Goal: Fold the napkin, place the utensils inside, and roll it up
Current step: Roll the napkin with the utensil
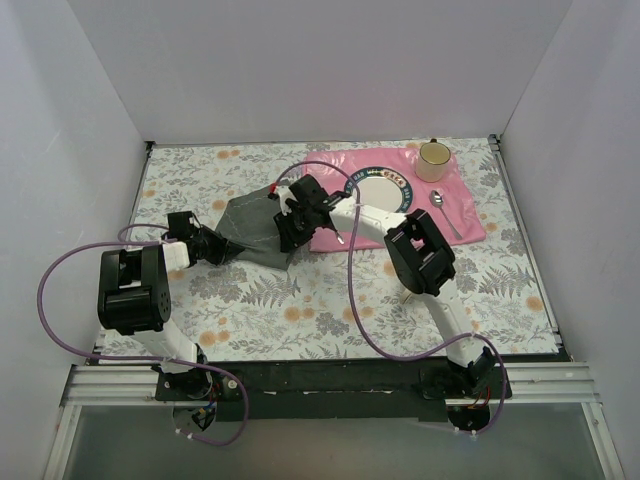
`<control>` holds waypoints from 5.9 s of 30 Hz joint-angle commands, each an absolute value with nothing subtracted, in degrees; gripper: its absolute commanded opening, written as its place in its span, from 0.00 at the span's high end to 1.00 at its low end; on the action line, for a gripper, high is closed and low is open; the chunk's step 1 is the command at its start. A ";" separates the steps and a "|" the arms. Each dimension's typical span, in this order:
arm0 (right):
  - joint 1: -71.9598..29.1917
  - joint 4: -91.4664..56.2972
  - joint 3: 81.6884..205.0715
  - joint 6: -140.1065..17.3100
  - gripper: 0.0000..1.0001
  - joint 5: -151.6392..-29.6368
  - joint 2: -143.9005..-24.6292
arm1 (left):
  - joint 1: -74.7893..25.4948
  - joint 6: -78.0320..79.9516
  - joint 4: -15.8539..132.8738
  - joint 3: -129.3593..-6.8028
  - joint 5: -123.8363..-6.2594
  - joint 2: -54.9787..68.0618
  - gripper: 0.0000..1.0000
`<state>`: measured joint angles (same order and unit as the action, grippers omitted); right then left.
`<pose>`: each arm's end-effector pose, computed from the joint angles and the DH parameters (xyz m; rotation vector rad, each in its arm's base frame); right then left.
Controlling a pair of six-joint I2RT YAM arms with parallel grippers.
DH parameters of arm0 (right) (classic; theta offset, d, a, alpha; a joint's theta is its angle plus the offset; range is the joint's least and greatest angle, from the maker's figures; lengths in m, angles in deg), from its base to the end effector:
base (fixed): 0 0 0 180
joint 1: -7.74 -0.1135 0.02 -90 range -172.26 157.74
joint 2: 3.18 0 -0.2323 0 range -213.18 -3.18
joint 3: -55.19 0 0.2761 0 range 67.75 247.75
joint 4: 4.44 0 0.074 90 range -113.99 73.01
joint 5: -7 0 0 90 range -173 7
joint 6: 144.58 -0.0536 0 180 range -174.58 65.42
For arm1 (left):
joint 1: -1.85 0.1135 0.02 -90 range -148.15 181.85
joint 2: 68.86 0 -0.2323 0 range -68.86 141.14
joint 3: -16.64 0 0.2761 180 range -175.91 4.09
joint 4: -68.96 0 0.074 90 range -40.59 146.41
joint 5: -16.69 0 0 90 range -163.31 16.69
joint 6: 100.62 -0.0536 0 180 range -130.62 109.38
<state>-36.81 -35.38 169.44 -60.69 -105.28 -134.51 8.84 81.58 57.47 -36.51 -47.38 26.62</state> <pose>0.3563 0.3793 0.1150 -1.0039 2.3044 0.8575 0.3189 0.0155 0.0602 -1.9767 1.9565 -1.0832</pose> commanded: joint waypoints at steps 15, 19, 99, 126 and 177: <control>-45.34 -37.75 181.22 -57.12 0.54 -97.24 -134.50 | 8.80 78.85 53.24 -38.36 -50.19 29.40 1.00; -43.77 -34.31 174.81 -56.96 0.58 -96.09 -133.88 | 8.80 78.59 53.07 -38.63 -50.11 29.40 1.00; -50.53 -33.60 176.91 -44.64 0.70 -84.47 -143.28 | 14.33 73.41 49.64 -44.16 -44.48 33.00 1.00; -44.38 -17.52 170.05 -80.85 0.97 -125.80 -144.16 | 12.58 86.58 37.42 -32.56 -52.83 10.67 0.40; -59.05 -35.45 175.24 -40.17 0.47 -77.90 -132.55 | 12.31 88.08 18.88 -42.67 -59.07 23.15 1.00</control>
<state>-59.39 -39.18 176.98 -41.59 -79.31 -135.25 12.25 88.42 24.31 -41.58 -56.23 21.63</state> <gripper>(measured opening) 0.541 0.093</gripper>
